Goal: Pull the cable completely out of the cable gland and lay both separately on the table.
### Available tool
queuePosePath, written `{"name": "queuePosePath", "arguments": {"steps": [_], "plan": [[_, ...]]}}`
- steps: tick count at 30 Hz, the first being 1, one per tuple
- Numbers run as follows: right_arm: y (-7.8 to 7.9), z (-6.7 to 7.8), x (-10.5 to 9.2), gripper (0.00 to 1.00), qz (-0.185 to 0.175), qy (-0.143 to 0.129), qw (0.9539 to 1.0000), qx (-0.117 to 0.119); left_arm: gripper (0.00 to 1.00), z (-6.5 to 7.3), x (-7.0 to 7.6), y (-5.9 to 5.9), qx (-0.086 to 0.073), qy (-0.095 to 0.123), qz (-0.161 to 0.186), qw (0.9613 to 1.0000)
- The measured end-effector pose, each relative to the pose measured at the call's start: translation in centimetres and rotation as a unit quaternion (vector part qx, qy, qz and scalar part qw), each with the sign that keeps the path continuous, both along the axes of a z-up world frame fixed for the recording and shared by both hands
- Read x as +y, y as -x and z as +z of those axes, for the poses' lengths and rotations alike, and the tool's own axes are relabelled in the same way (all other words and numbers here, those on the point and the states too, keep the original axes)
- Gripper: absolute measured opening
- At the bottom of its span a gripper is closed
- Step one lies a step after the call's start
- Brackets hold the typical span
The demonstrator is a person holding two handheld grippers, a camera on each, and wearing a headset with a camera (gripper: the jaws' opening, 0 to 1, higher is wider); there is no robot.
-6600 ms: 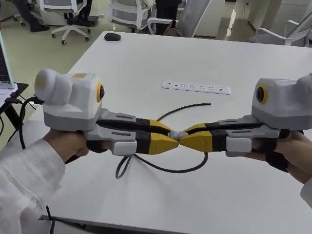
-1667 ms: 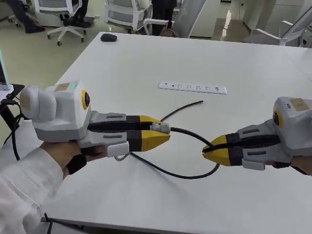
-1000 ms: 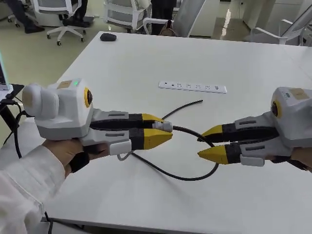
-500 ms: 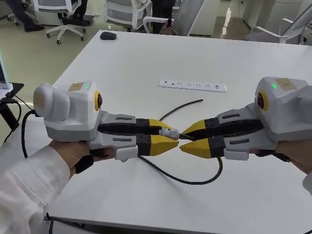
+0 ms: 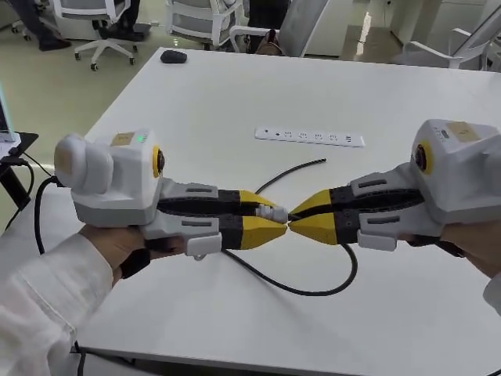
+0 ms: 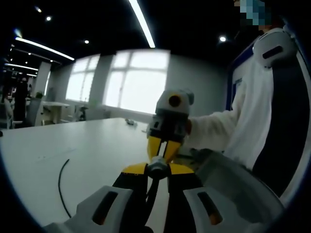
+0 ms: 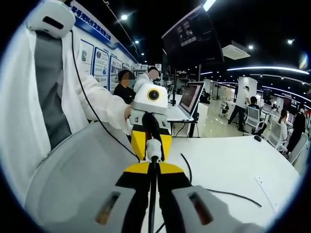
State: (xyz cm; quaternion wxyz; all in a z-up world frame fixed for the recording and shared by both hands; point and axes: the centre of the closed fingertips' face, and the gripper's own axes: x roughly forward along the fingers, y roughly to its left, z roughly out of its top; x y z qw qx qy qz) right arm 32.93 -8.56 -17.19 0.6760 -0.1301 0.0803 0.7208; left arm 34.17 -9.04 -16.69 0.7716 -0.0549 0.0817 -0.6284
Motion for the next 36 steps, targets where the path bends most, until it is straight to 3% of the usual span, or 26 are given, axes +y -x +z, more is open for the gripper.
{"name": "queuePosePath", "arguments": {"steps": [36], "plan": [[-1.0,-3.2,-3.9,0.03,-0.031,0.026,0.9991,0.012,0.16,-0.4,1.0,-0.3,0.002,-0.005,0.013,0.9999]]}}
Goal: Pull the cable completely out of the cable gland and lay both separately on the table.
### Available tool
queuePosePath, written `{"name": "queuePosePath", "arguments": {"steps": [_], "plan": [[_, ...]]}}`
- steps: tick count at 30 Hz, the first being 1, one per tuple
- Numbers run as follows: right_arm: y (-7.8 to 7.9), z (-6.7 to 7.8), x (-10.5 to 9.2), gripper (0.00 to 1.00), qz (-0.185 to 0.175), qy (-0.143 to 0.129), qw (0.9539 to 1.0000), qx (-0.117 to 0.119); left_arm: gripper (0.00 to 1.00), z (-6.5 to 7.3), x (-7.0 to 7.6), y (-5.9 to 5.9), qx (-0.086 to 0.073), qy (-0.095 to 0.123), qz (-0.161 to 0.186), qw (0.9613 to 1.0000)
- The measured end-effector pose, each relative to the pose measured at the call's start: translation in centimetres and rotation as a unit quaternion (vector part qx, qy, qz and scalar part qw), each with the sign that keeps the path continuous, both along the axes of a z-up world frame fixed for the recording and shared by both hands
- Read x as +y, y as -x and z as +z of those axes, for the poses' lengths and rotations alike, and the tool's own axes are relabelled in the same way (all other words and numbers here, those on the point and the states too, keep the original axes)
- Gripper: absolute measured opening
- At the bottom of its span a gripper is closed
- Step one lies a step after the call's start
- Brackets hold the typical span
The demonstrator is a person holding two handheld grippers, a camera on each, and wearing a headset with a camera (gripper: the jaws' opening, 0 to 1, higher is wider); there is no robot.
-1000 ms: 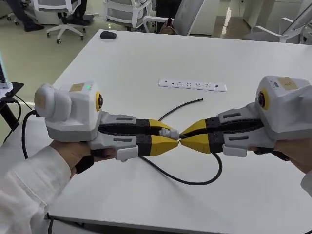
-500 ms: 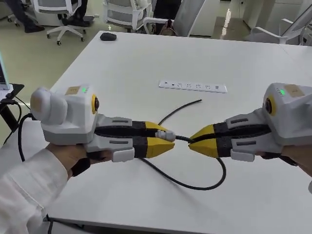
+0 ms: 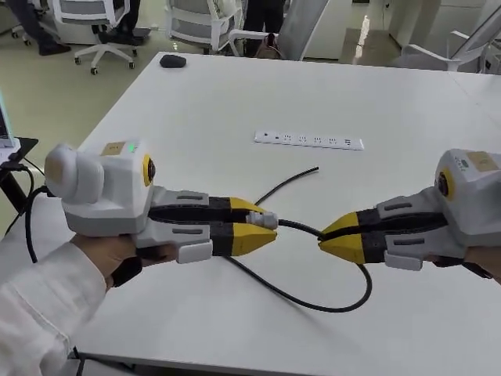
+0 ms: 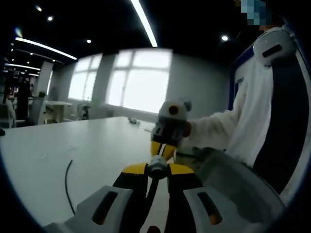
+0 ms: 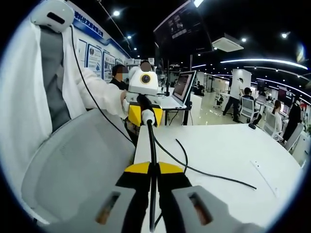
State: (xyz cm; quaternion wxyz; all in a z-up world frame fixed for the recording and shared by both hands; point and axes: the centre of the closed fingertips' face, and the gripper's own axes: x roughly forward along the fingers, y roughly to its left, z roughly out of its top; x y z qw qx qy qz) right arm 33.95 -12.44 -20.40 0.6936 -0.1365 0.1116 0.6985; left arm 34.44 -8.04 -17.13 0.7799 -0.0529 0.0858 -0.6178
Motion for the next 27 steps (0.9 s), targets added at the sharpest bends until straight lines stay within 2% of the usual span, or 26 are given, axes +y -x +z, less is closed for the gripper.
{"name": "queuePosePath", "arguments": {"steps": [11,18,27], "plan": [[-0.19,-0.32,-0.55,0.03,-0.004,0.003,1.0000,0.001,0.16,0.20,0.13,-0.08,-0.004,0.004,0.003,1.0000],[-0.34,-0.43,-0.62,0.03,-0.008,0.006,0.9999,0.003,0.16,0.11,0.14,-0.22,0.000,0.001,0.007,1.0000],[-0.32,0.16,-0.29,0.05,-0.008,0.009,0.9999,0.009,0.16,0.39,0.28,-0.63,-0.003,-0.002,0.018,0.9998]]}}
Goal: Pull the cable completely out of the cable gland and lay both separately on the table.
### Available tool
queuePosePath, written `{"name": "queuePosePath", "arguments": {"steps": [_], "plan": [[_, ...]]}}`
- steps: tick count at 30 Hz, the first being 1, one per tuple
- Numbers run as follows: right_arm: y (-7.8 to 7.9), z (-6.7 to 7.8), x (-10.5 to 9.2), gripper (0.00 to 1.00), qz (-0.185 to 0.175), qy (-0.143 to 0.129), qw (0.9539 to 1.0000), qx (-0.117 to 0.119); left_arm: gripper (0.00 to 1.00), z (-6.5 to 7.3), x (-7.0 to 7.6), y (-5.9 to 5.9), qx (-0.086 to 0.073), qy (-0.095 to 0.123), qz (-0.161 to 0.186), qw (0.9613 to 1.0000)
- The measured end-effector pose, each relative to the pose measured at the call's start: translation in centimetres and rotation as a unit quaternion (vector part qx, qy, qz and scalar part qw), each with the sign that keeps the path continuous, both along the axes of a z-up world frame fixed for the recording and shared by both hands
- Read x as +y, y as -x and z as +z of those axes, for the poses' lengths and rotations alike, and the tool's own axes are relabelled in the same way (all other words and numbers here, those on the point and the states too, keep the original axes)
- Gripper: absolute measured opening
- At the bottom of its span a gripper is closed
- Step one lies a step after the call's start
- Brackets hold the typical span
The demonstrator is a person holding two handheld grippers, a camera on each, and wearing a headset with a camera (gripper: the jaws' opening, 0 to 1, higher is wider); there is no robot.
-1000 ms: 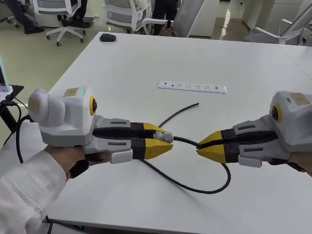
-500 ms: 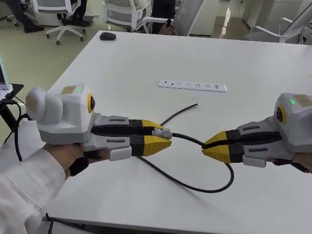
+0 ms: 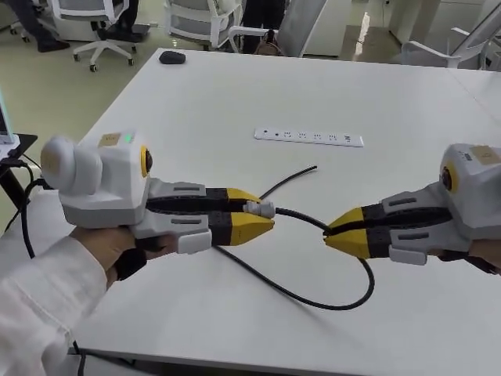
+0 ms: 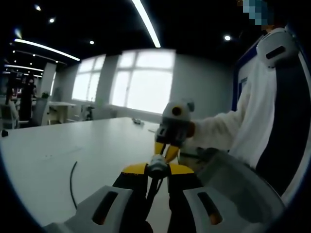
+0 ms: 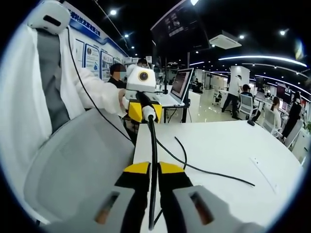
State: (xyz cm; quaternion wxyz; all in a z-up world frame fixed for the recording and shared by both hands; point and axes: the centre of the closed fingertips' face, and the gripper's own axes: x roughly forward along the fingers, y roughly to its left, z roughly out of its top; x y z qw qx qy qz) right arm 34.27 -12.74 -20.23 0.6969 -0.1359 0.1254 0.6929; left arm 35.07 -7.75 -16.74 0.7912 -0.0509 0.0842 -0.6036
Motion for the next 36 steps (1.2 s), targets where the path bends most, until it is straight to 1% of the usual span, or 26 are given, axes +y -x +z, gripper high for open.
{"name": "queuePosePath", "arguments": {"steps": [5,10,13,15,18,23,27,30,36], "plan": [[0.1,0.8,0.9,0.11,0.006,-0.003,1.0000,-0.006,0.16,0.0,-0.3,0.1,-0.005,-0.008,-0.003,0.9999],[0.3,2.2,2.1,0.16,0.013,-0.014,0.9997,-0.016,0.16,-0.2,-0.6,0.3,-0.007,-0.015,-0.008,0.9998],[0.6,3.2,3.0,0.15,0.023,-0.024,0.9992,-0.023,0.16,-0.3,-0.7,0.3,-0.005,-0.015,-0.009,0.9998],[0.8,3.5,3.5,0.15,0.031,-0.026,0.9988,-0.028,0.16,-0.3,-0.8,0.3,-0.004,-0.014,-0.009,0.9999],[1.0,3.5,3.9,0.13,0.040,-0.021,0.9983,-0.037,0.16,-0.3,-0.8,0.3,-0.003,-0.014,-0.008,0.9999],[0.9,3.5,4.1,0.04,0.043,-0.023,0.9980,-0.041,0.16,-0.3,-0.8,0.4,-0.002,-0.014,-0.009,0.9999],[1.0,3.4,4.0,0.04,0.042,-0.026,0.9981,-0.036,0.16,-0.3,-0.8,0.4,-0.002,-0.016,-0.009,0.9998],[1.0,3.2,3.9,0.04,0.041,-0.023,0.9981,-0.040,0.16,-0.3,-0.8,0.4,-0.002,-0.016,-0.009,0.9998],[0.9,3.1,3.8,0.03,0.038,-0.028,0.9981,-0.039,0.16,-0.4,-0.9,0.3,-0.002,-0.018,-0.009,0.9998]]}}
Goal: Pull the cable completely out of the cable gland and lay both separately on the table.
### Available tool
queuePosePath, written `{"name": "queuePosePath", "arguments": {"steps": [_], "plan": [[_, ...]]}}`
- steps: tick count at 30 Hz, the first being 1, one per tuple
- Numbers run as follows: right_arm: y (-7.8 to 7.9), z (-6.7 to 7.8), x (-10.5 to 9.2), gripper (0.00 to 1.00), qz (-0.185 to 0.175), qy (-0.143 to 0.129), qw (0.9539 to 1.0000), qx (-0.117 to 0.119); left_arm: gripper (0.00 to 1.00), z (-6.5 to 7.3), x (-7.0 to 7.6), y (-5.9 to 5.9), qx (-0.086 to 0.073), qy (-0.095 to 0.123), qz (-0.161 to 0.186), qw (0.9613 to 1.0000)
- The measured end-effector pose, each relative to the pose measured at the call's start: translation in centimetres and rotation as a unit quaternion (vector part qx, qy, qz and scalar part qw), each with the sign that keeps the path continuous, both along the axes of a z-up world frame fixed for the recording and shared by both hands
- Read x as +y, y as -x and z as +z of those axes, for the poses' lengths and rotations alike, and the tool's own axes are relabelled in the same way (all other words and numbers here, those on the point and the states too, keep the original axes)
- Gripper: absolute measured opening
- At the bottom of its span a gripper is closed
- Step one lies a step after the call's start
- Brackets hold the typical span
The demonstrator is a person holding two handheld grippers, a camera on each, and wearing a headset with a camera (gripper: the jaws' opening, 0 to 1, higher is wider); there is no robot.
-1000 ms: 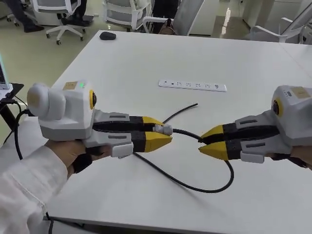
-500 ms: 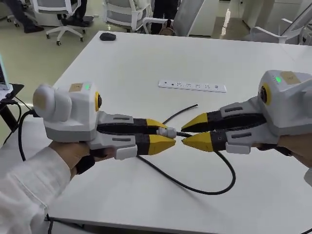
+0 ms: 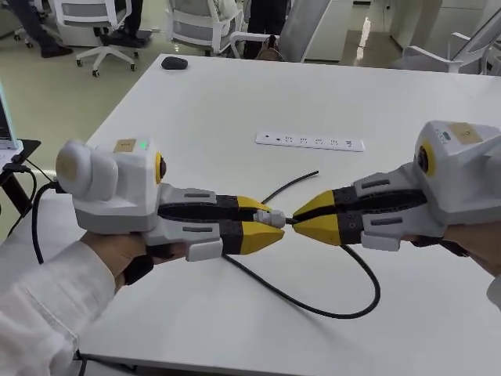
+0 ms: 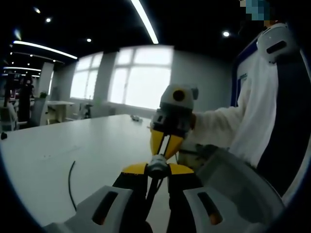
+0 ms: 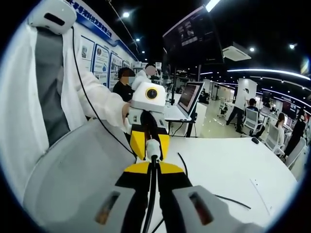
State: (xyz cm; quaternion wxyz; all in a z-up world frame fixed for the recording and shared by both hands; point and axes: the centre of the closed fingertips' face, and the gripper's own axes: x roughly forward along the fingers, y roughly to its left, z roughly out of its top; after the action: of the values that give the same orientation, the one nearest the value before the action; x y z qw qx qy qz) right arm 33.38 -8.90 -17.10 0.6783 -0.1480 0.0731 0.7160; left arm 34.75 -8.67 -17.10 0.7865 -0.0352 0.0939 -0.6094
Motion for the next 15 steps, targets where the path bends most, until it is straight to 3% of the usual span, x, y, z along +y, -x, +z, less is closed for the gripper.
{"name": "queuePosePath", "arguments": {"steps": [15], "plan": [[-0.28,-0.26,-0.60,0.03,-0.005,0.004,1.0000,-0.002,0.16,-0.13,0.04,-0.13,0.002,-0.001,0.002,1.0000]]}}
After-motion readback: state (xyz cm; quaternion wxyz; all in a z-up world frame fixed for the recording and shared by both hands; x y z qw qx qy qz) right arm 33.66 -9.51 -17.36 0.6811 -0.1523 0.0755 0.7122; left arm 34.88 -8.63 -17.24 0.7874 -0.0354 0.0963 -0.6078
